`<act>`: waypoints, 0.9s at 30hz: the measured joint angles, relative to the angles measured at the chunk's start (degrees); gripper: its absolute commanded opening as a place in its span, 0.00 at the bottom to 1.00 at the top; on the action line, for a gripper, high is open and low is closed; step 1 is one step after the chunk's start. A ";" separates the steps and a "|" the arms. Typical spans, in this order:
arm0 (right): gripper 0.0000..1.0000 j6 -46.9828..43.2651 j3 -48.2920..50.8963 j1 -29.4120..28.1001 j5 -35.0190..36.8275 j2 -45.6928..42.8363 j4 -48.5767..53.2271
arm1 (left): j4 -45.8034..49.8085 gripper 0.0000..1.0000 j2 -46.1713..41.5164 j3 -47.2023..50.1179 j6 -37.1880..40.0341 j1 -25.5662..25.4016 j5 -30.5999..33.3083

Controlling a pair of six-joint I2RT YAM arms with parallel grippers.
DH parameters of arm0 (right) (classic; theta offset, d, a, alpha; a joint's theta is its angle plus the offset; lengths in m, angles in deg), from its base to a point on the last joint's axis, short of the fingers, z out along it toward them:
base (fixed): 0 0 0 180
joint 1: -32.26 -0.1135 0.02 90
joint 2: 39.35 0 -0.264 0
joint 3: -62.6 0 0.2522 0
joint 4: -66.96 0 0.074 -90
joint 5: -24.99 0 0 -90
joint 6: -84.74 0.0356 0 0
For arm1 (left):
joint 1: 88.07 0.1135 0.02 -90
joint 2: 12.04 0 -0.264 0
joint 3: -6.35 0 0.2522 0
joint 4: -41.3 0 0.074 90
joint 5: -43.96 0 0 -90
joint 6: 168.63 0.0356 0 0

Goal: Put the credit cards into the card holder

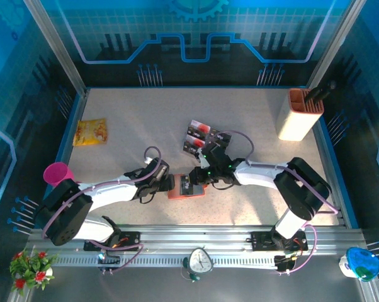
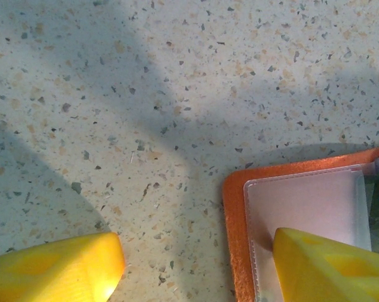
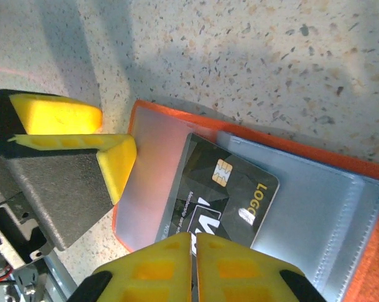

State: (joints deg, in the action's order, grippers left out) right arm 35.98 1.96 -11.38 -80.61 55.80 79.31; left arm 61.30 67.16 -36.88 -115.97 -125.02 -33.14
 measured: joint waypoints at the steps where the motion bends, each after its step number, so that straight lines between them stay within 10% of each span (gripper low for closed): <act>1: 0.10 -0.37 -0.55 -0.33 0.39 0.81 0.57 | 0.02 0.69 0.00 0.00 0.00 0.00 0.00; 27: 0.08 -1.27 -6.05 -5.16 2.12 3.50 3.56 | 1.16 0.70 -3.56 0.76 -1.90 -0.13 -0.96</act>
State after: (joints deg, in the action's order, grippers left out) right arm 34.71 -4.09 -16.54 -78.49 59.30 82.88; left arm 62.46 63.60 -36.12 -117.87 -125.15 -34.10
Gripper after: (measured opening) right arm 0.077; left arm 0.703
